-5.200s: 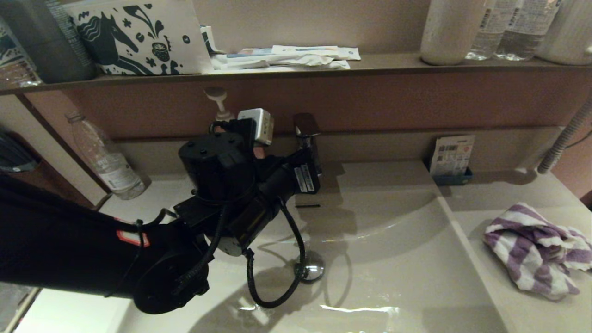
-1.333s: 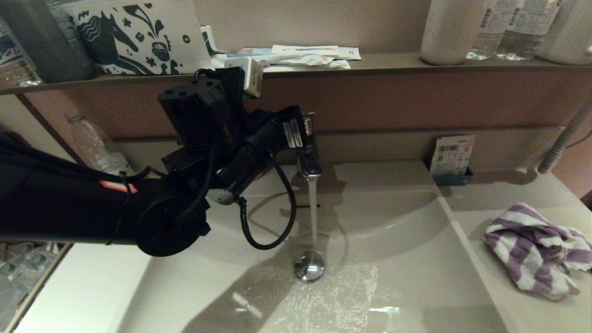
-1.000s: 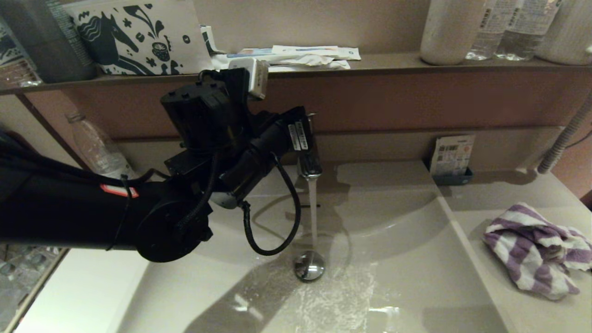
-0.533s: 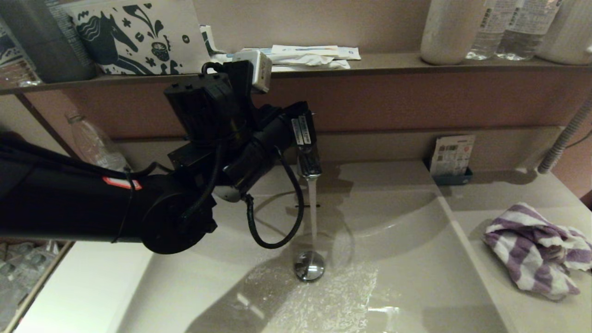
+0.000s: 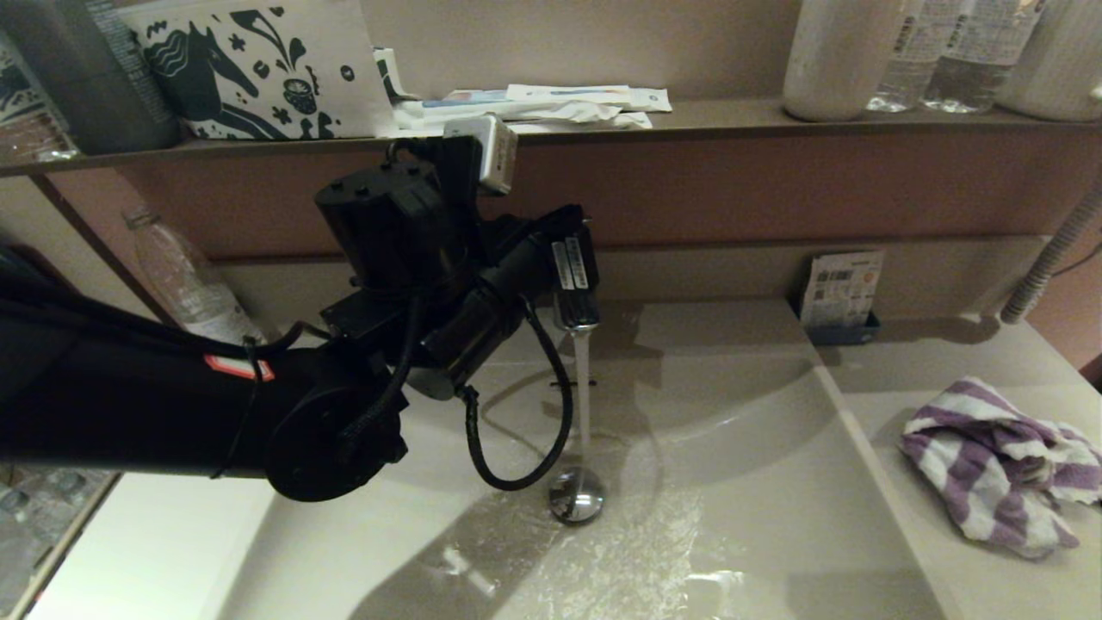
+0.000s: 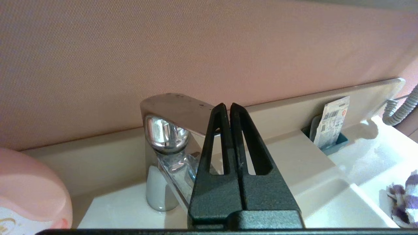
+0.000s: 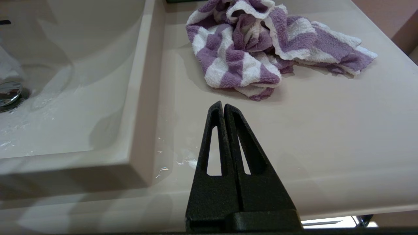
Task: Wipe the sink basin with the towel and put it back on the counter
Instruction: Turn off the faucet
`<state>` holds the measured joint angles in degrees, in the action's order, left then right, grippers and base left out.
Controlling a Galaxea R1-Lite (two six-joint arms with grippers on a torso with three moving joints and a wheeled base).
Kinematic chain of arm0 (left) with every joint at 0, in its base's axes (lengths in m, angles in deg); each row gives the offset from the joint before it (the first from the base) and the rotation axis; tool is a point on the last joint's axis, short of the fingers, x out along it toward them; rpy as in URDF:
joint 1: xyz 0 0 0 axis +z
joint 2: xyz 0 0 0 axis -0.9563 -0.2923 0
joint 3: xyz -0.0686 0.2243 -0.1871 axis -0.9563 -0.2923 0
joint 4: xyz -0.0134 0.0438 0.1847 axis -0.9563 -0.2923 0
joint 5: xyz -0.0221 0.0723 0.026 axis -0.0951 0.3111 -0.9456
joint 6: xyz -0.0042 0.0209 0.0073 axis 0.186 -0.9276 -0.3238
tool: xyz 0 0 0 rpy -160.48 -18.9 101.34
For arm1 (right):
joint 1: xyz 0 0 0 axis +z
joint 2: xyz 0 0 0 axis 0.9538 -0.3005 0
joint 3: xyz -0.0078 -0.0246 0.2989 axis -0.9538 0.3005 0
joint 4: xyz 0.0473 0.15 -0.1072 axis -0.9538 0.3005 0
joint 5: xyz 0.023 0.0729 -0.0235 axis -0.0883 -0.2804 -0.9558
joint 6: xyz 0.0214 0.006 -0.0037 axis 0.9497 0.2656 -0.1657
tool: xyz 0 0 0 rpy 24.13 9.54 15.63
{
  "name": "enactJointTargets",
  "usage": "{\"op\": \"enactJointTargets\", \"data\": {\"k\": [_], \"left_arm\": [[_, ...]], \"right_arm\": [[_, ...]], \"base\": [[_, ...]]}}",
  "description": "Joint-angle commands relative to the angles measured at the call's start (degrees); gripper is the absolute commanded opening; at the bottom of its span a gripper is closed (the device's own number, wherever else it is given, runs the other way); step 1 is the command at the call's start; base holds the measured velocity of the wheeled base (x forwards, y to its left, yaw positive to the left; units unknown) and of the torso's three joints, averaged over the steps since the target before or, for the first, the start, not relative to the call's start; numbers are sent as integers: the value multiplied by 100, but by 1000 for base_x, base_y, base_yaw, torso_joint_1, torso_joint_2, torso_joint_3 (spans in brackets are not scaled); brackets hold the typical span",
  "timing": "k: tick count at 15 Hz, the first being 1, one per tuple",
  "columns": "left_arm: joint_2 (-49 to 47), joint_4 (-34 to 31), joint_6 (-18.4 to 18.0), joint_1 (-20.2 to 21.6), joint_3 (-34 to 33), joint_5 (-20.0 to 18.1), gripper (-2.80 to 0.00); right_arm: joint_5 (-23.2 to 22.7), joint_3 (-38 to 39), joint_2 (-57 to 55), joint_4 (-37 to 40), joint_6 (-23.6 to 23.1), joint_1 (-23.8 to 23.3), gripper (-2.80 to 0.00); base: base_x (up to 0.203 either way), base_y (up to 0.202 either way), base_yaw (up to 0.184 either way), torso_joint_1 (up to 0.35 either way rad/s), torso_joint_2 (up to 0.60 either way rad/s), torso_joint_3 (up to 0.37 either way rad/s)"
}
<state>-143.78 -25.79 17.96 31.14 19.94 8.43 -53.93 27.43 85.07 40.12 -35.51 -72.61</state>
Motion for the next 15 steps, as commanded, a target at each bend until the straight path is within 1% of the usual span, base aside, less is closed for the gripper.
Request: {"op": "enactJointTargets", "data": {"k": [1, 5, 10, 15], "left_arm": [[20, 67, 7, -25, -174, 11, -280], [53, 86, 8, -77, -330, 46, -280], [75, 332, 0, -147, -613, 117, -280], [199, 330, 0, -126, -622, 134, -280]], "right_arm": [[0, 0, 0, -2, 4, 1, -280], [0, 0, 0, -2, 4, 1, -280], [0, 0, 0, -2, 4, 1, -280], [0, 0, 0, -2, 4, 1, -280]], "base": [[0, 0, 0, 0, 0, 0], [0, 0, 0, 0, 0, 0], [0, 0, 0, 0, 0, 0], [0, 0, 0, 0, 0, 0]]}}
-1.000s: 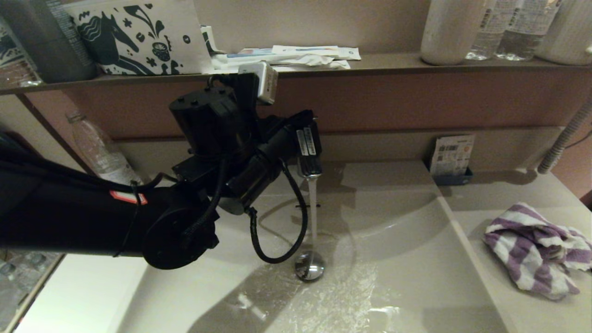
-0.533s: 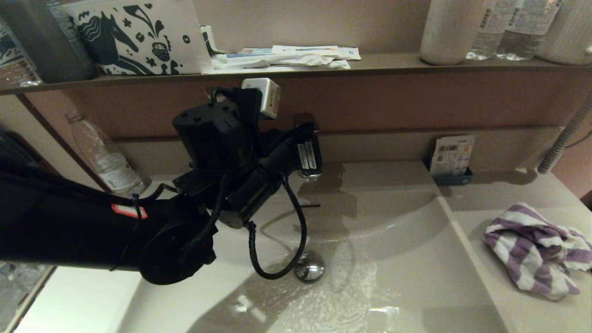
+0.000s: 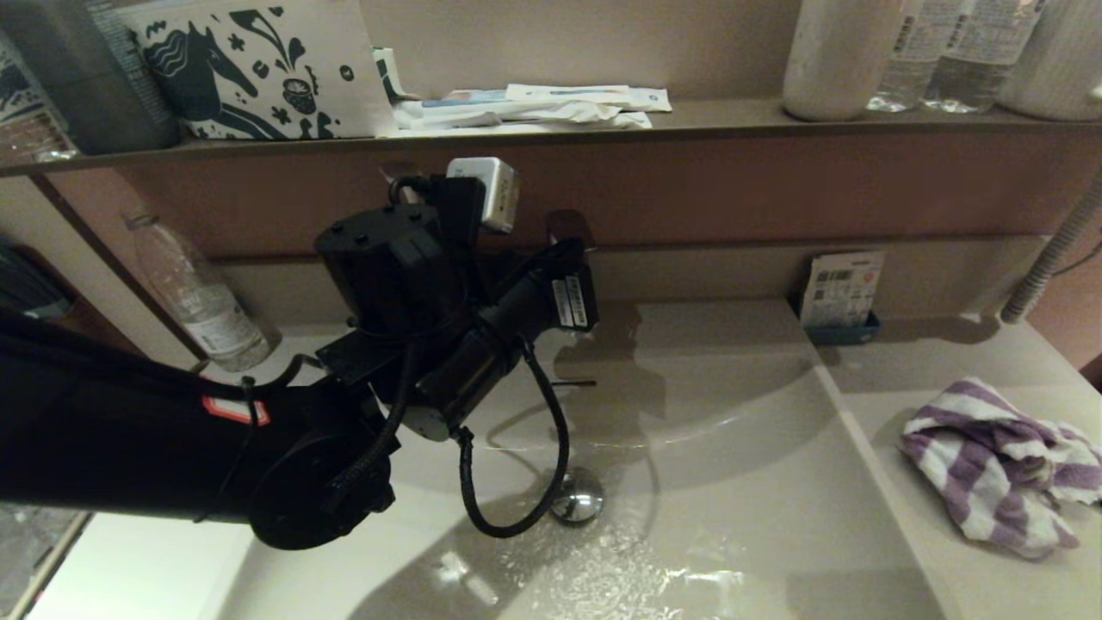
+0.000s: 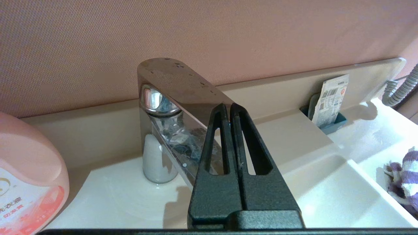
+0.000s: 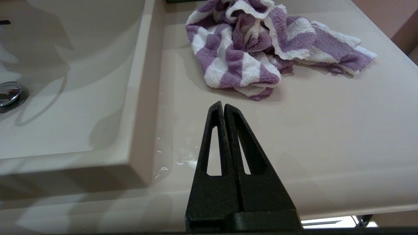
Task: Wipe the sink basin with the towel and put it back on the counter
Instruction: Turn off the faucet
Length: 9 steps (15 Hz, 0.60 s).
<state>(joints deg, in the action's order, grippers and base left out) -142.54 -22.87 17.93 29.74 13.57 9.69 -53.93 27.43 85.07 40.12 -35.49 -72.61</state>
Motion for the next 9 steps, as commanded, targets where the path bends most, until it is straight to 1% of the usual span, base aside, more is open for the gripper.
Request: {"op": "enactJointTargets", "data": {"k": [1, 4, 9], "left_arm": [[139, 24, 2, 28, 1, 7, -280], [212, 0, -7, 37, 31, 7, -280], [-72, -135, -33, 55, 247, -9, -280]], "right_arm": [[0, 0, 0, -2, 1, 1, -280], [0, 0, 0, -2, 1, -7, -280], [0, 0, 0, -2, 1, 1, -280]], "base": [[0, 0, 0, 0, 0, 0], [0, 0, 0, 0, 0, 0], [0, 0, 0, 0, 0, 0]]}}
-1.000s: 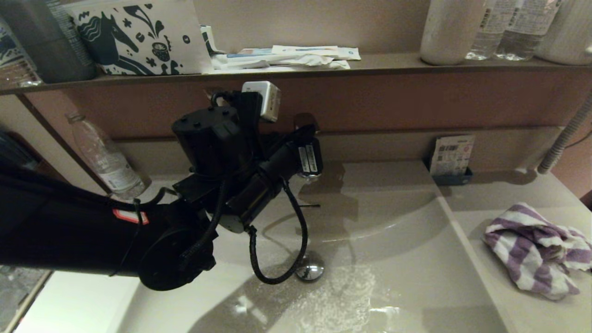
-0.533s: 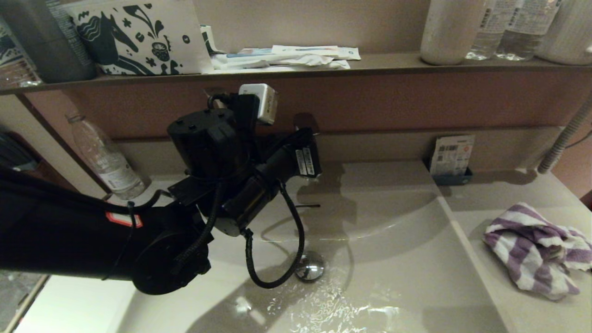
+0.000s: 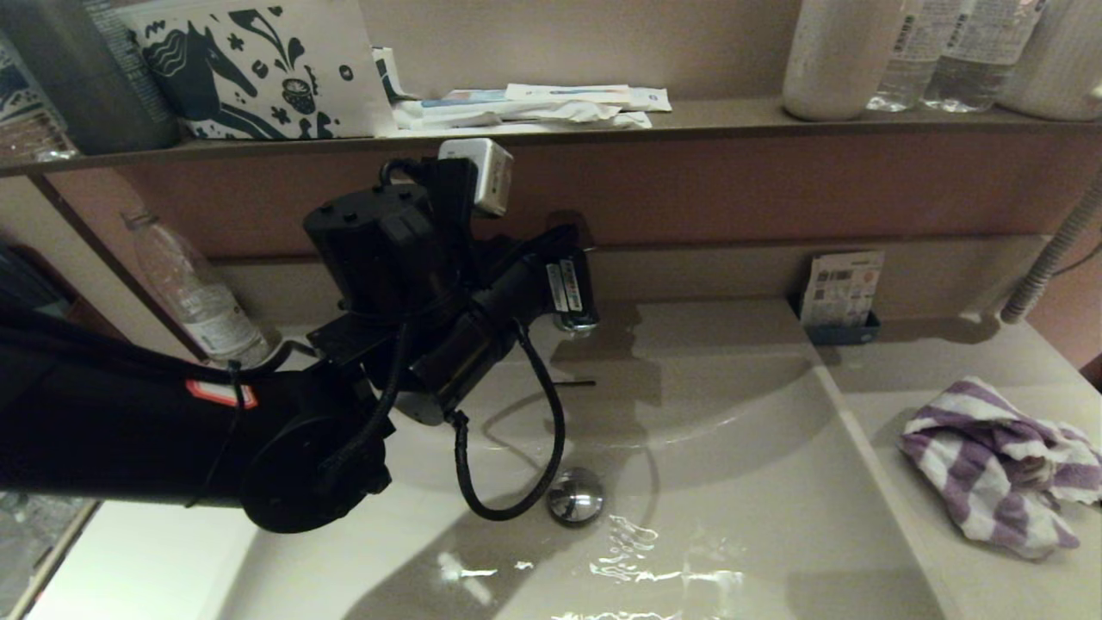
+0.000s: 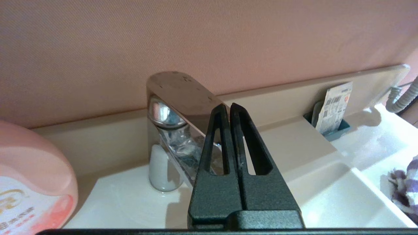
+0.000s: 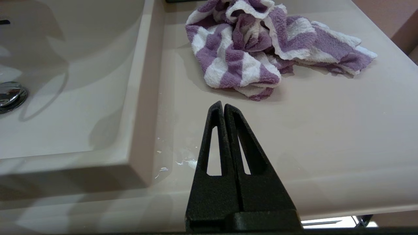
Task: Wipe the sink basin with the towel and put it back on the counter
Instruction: Turn off the faucet
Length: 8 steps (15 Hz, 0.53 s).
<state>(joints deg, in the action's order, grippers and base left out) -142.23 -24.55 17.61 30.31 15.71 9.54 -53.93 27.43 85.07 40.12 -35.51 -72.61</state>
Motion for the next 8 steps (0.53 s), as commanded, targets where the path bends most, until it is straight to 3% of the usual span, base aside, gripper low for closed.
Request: {"op": "enactJointTargets", "data": {"k": [1, 8], "left_arm": [[-139, 35, -1, -2, 25, 6, -280], [-162, 77, 16, -138, -274, 12, -280]], "right_arm": [[0, 0, 0, -2, 4, 1, -280], [0, 0, 0, -2, 4, 1, -280]], "base": [[0, 0, 0, 0, 0, 0], [0, 0, 0, 0, 0, 0]]}}
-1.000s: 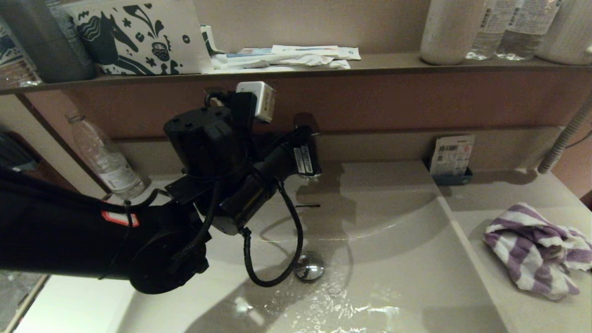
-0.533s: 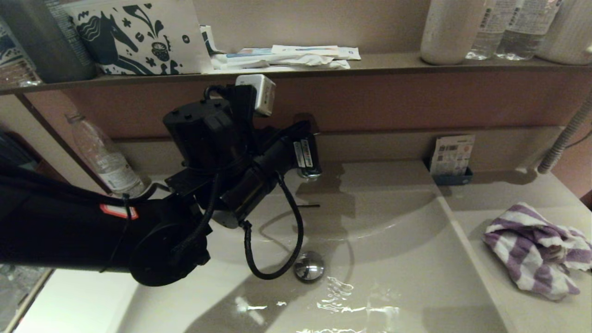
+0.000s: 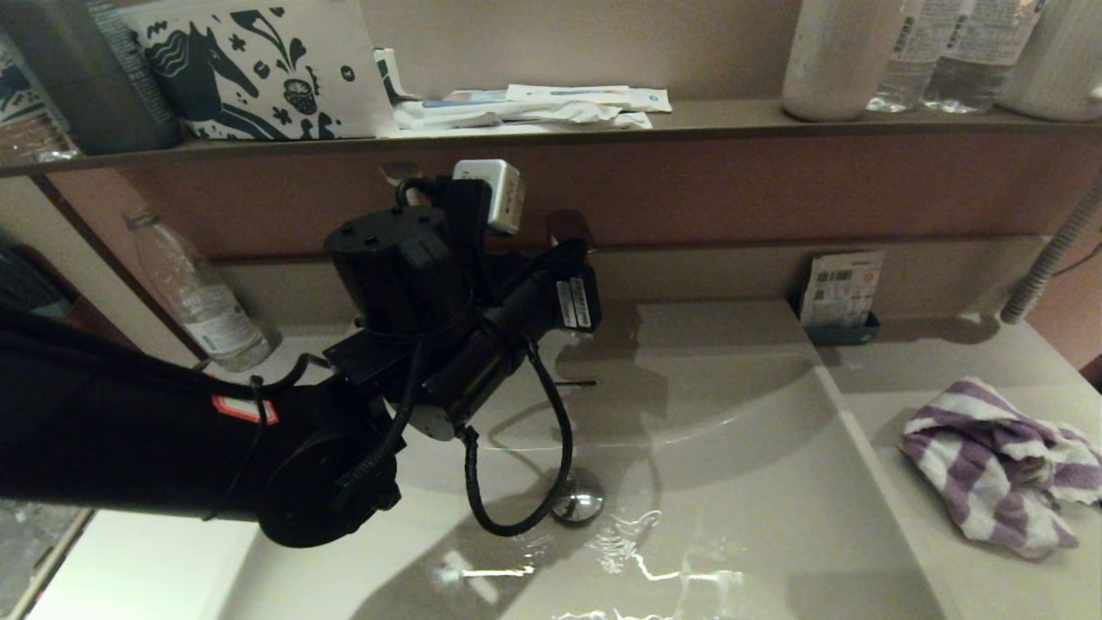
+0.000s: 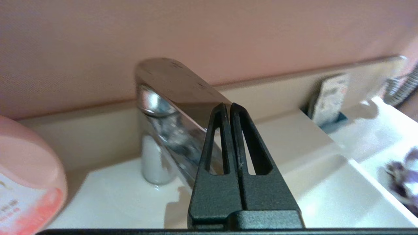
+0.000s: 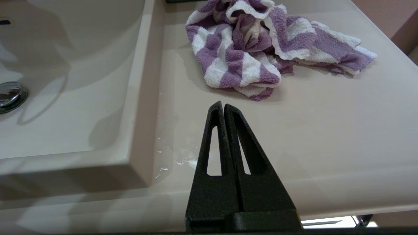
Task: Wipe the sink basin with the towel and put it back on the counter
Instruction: Turn off the faucet, then pick up the cloth
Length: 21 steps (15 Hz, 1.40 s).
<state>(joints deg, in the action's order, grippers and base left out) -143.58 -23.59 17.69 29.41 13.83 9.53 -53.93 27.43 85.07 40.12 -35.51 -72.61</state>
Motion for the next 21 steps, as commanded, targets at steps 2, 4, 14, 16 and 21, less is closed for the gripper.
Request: {"op": "enactJointTargets", "data": {"k": [2, 4, 14, 16, 21], "left_arm": [[24, -19, -20, -87, -106, 10, -280], [112, -36, -142, -89, 130, -21, -280], [-283, -36, -141, -466, 561, -45, -280], [-439, -29, -141, -481, 725, -55, -280], [-724, -19, -141, -455, 960, -143, -280]], "right_arm": [[0, 0, 0, -2, 3, 1, -280], [0, 0, 0, -2, 3, 1, -280], [0, 0, 0, -2, 3, 1, -280], [0, 0, 0, -2, 3, 1, -280], [0, 0, 0, -2, 3, 1, -280]], "base": [[0, 0, 0, 0, 0, 0], [0, 0, 0, 0, 0, 0], [0, 0, 0, 0, 0, 0], [0, 0, 0, 0, 0, 0], [0, 0, 0, 0, 0, 0]]}}
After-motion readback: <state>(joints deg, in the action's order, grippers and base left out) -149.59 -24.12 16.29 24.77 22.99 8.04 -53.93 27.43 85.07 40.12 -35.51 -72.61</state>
